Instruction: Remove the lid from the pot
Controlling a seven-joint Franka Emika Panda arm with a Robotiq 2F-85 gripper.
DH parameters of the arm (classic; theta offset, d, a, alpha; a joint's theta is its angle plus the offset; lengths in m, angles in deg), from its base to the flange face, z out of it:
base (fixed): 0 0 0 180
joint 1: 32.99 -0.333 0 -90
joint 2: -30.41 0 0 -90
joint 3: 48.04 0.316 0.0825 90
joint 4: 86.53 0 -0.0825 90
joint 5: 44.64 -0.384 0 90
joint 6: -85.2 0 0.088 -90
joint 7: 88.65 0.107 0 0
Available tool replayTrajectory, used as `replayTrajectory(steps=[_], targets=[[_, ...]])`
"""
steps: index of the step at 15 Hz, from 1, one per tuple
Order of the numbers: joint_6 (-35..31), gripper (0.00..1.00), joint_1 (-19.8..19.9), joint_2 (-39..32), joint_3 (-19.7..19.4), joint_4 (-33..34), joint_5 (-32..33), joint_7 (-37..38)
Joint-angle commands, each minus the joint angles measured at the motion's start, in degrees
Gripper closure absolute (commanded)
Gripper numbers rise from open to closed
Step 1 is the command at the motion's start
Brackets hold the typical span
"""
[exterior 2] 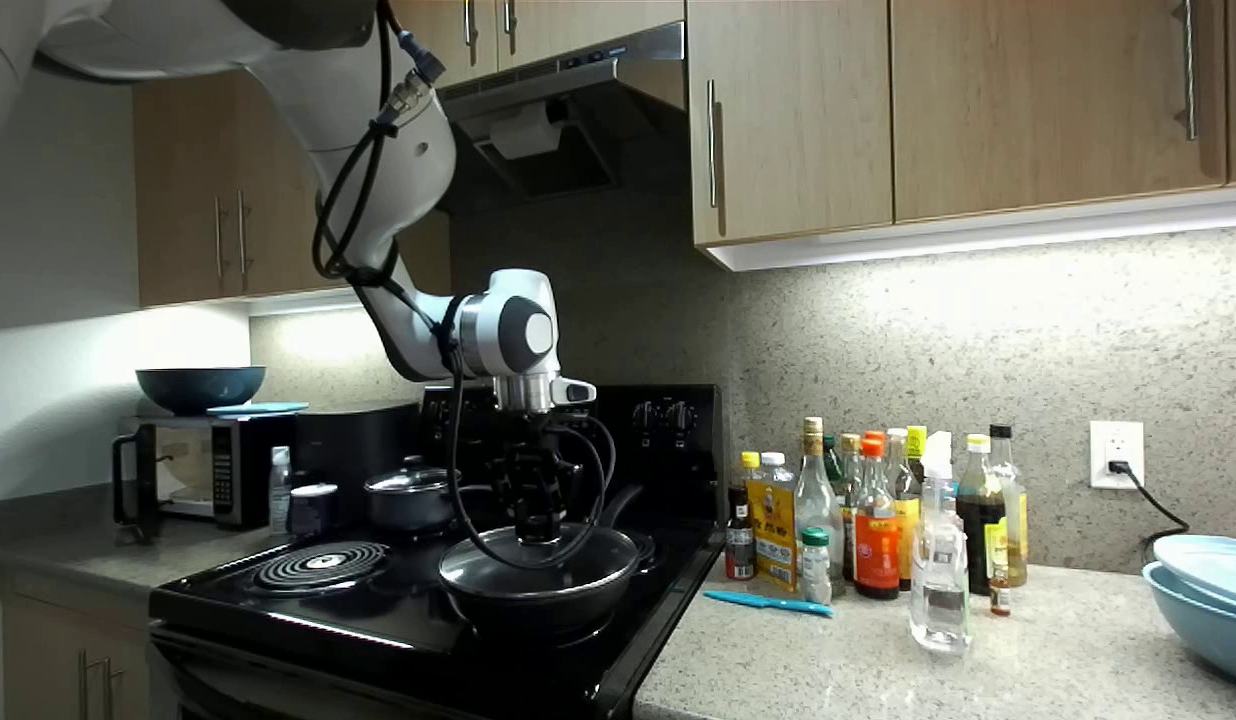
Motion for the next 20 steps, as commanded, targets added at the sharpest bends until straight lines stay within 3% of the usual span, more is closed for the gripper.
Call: replayTrajectory(steps=[1,4,6,7,10,11,20], targets=[[-5.0,0.74,0.1,6.8,0.3,-5.6,-0.5,-1.1],[-11.7,0.74,-0.1,10.9,0.7,-9.2,-0.9,-1.2],[-12.4,0.74,0.5,11.6,1.7,-9.4,-4.5,-4.0],[-10.2,0.49,-0.1,7.9,0.9,-6.5,-1.1,-0.5],[-10.3,0.49,-0.1,9.6,1.3,-7.6,-2.8,-1.5],[-10.3,0.74,-0.1,9.5,1.3,-7.6,-2.8,-1.6],[-11.7,0.74,3.3,11.6,-4.0,-11.4,-2.8,6.2]])
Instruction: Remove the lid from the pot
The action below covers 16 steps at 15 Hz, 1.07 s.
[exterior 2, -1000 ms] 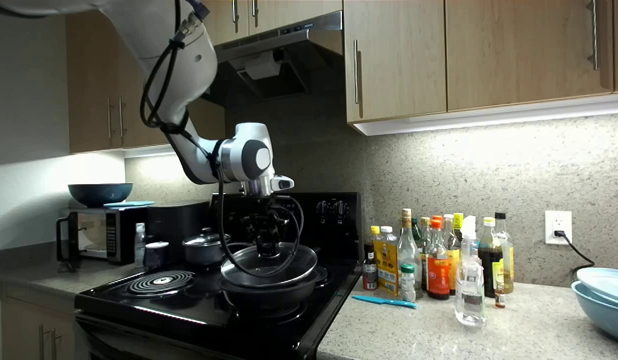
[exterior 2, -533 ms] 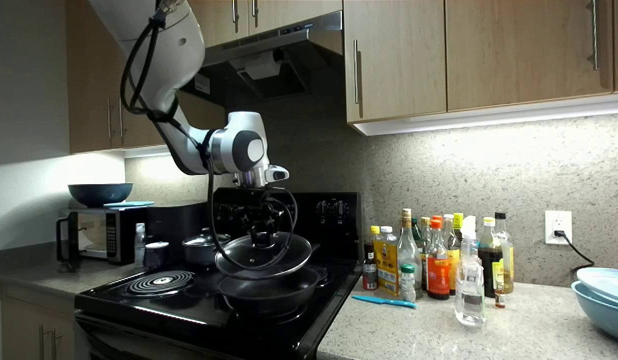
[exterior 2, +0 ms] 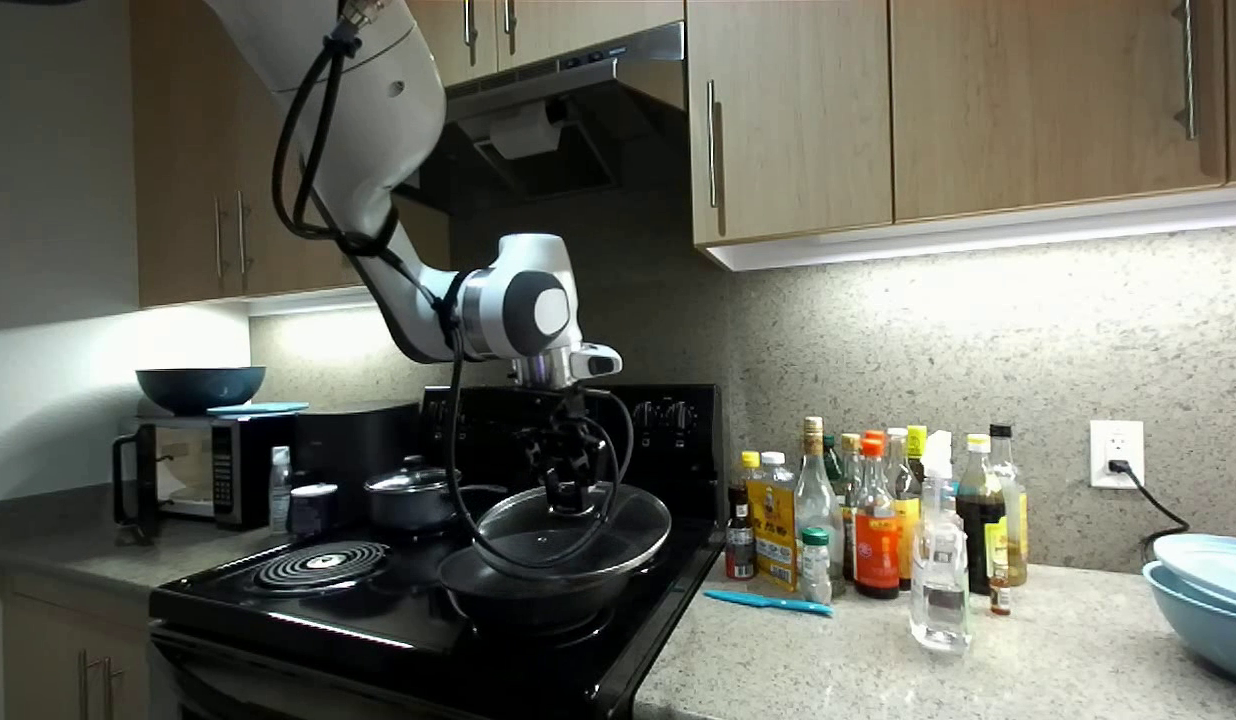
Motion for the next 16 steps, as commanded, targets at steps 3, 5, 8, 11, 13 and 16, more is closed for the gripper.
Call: replayTrajectory(steps=[3,5,8,11,13,16], targets=[[-1.7,0.74,2.5,4.1,-2.5,-3.8,-0.3,5.0],[-1.5,0.74,3.1,4.3,-2.6,-4.1,-1.7,4.7],[0.1,0.49,3.2,1.4,-2.6,-2.0,-1.5,3.7],[0.1,0.74,3.1,1.4,-2.3,-2.0,-1.9,3.7],[-0.1,0.74,3.8,0.8,-3.2,-1.8,-2.1,5.4],[0.1,0.74,5.5,0.2,-4.9,-2.1,-4.1,6.5]])
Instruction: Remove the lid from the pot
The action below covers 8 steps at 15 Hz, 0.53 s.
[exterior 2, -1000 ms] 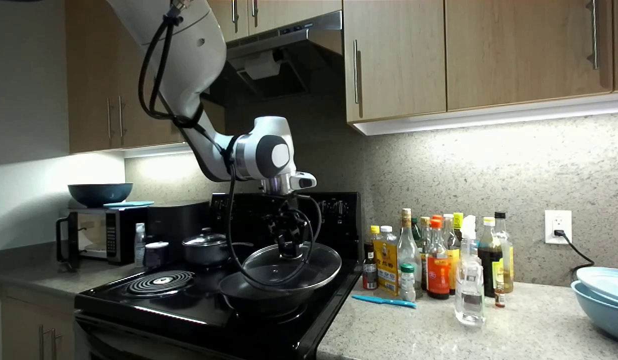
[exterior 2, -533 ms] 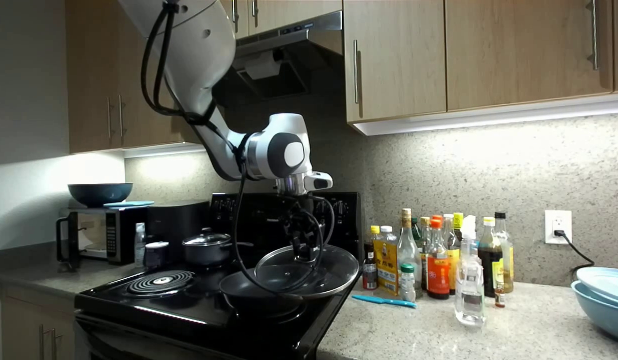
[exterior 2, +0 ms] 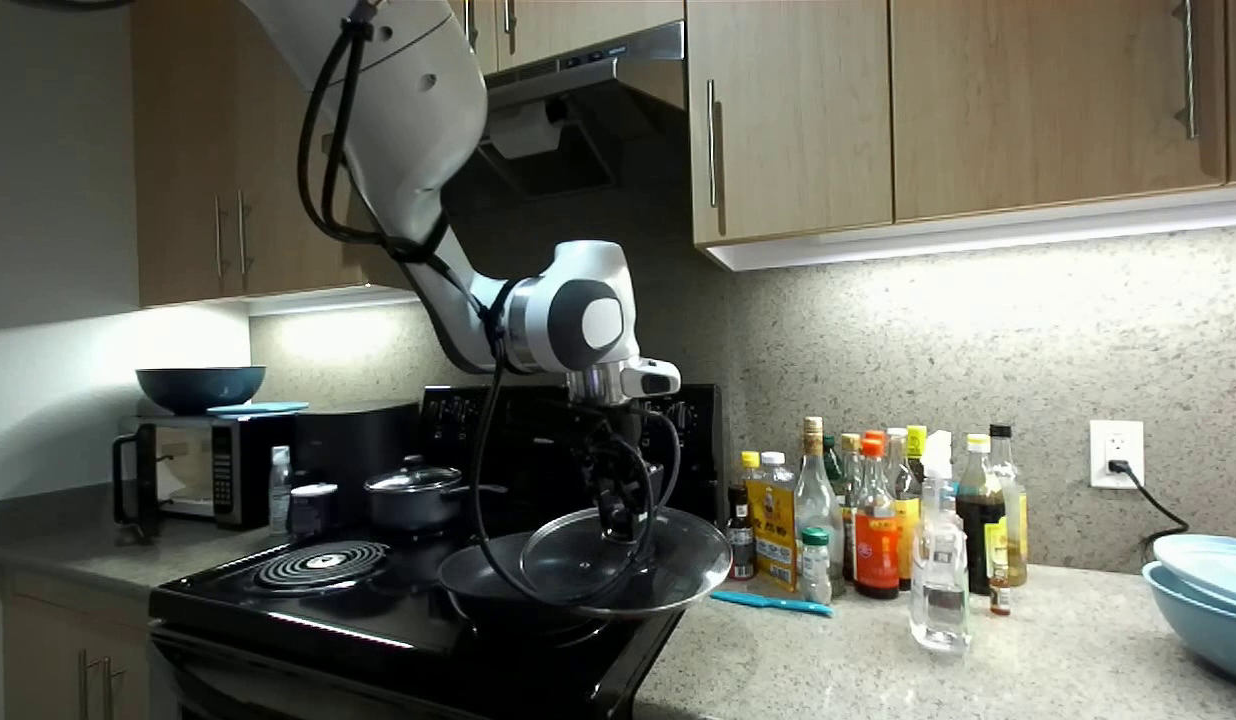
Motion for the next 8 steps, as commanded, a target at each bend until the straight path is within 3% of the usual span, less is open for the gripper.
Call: replayTrajectory(steps=[1,8], targets=[[0.0,0.74,2.3,0.4,-1.4,0.0,-2.8,1.4],[-0.1,0.74,4.8,-0.4,-3.8,0.2,-5.7,3.5]])
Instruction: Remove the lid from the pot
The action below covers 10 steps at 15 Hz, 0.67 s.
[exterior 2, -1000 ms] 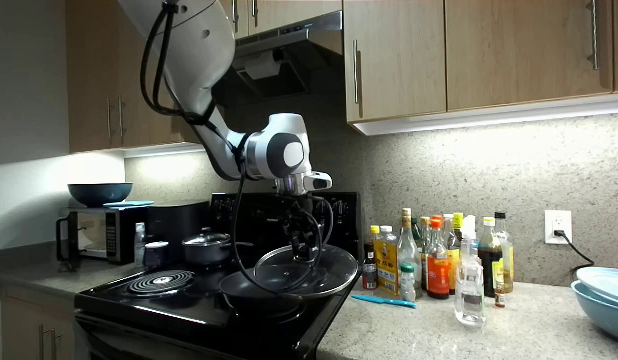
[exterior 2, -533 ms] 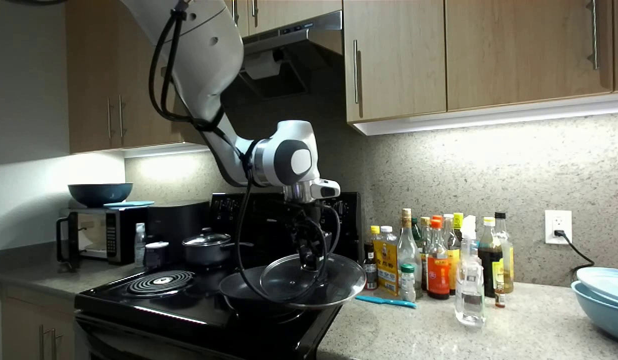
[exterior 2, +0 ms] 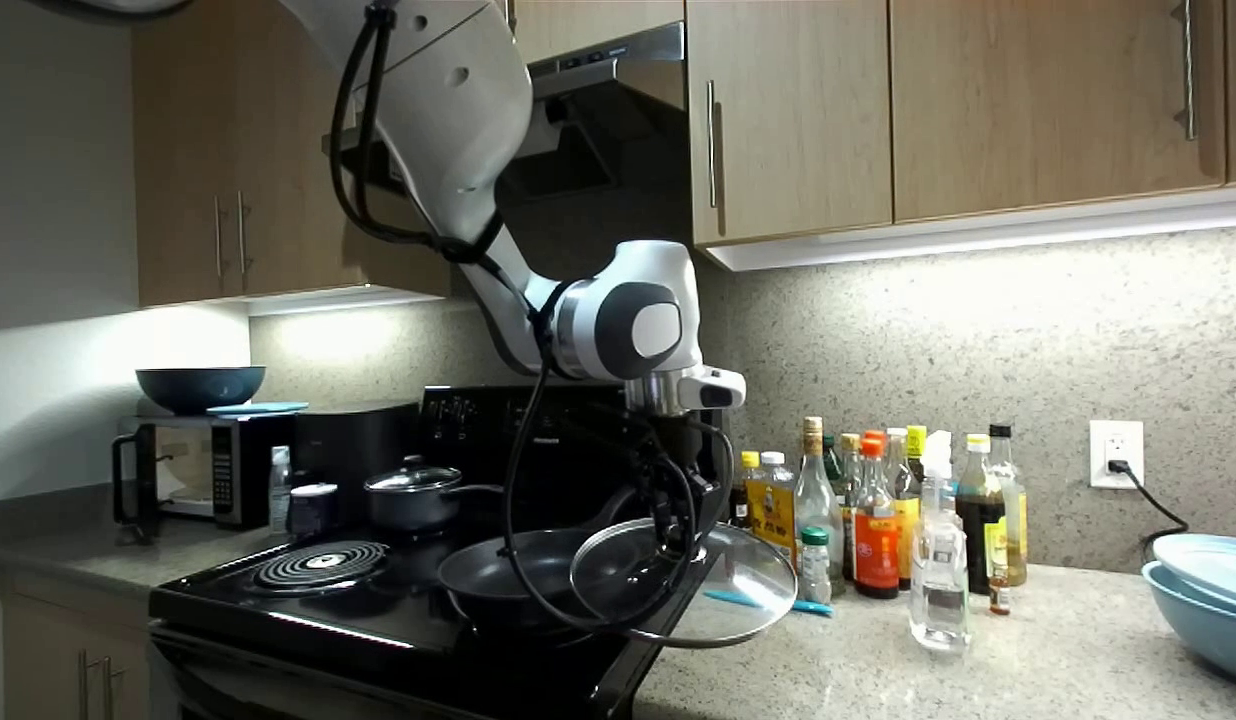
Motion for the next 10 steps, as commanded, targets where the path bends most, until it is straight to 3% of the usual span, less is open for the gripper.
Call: replayTrajectory(steps=[1,4,5,8,9,10], targets=[[-0.2,0.74,0.7,0.4,-0.5,0.2,-1.4,2.7],[-0.6,0.74,1.0,0.3,-0.3,0.0,-3.5,3.0],[0.2,0.49,0.9,-0.7,-0.6,0.1,-1.6,2.1],[0.1,0.49,0.9,-0.8,-0.6,0.1,-2.1,2.2],[0.1,0.74,0.9,-0.8,-0.6,0.1,-2.1,2.2],[0.4,0.74,1.1,-1.6,-0.9,0.9,-2.3,3.1]])
